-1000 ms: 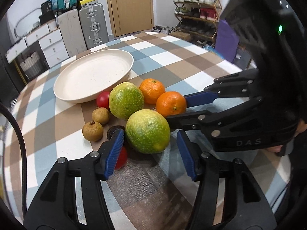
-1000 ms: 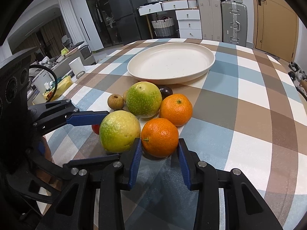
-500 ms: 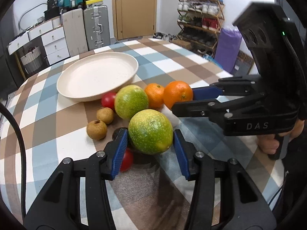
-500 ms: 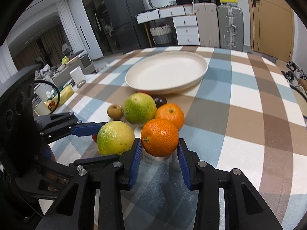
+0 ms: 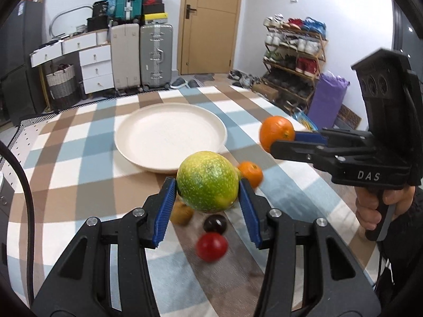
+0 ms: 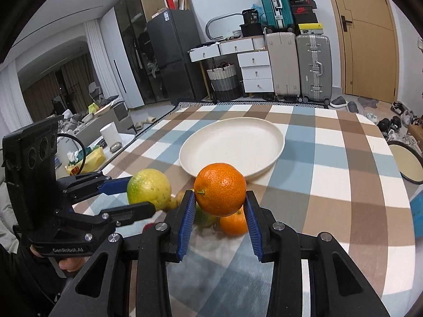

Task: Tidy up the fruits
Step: 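Carry both fruits over the white plate and open both tools to drop them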

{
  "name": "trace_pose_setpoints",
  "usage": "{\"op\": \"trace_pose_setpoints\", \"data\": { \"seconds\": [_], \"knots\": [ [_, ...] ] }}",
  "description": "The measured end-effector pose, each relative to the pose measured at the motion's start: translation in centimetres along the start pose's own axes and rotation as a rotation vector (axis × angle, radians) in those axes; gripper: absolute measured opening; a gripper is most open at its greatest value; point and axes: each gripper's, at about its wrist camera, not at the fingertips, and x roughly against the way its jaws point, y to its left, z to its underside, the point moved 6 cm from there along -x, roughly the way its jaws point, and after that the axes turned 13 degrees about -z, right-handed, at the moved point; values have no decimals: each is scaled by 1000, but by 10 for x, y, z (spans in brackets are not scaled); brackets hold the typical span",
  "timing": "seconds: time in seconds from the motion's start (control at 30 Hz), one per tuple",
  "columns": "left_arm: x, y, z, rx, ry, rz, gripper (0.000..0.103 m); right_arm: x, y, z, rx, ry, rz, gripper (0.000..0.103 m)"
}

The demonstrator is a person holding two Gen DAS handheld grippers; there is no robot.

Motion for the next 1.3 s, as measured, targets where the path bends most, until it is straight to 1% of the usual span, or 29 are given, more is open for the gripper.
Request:
{"op": "trace_pose_setpoints", "data": {
  "seconds": [0.17,0.27,0.37,0.63,0.77,0.97,1.3],
  "knots": [
    [-4,19,-13,51,-18,-43,45,-1,-3,-12,6,-22,10,38],
    [-11,29,-18,90,-10,-54,45,-5,-5,-18,12,-25,15,38],
    [-21,36,-21,103,-5,-77,45,-12,-8,-21,12,-17,15,38],
    [-47,37,-33,84,-1,-105,45,-35,-22,-31,15,13,20,38],
    [-61,38,-39,84,0,-109,46,-49,-37,-33,-9,37,27,38],
    [-81,41,-45,91,4,-127,46,-61,-46,-35,-26,51,22,38],
    [-101,48,-36,114,25,-140,45,-79,-47,-26,-12,97,22,38]
  ]
}}
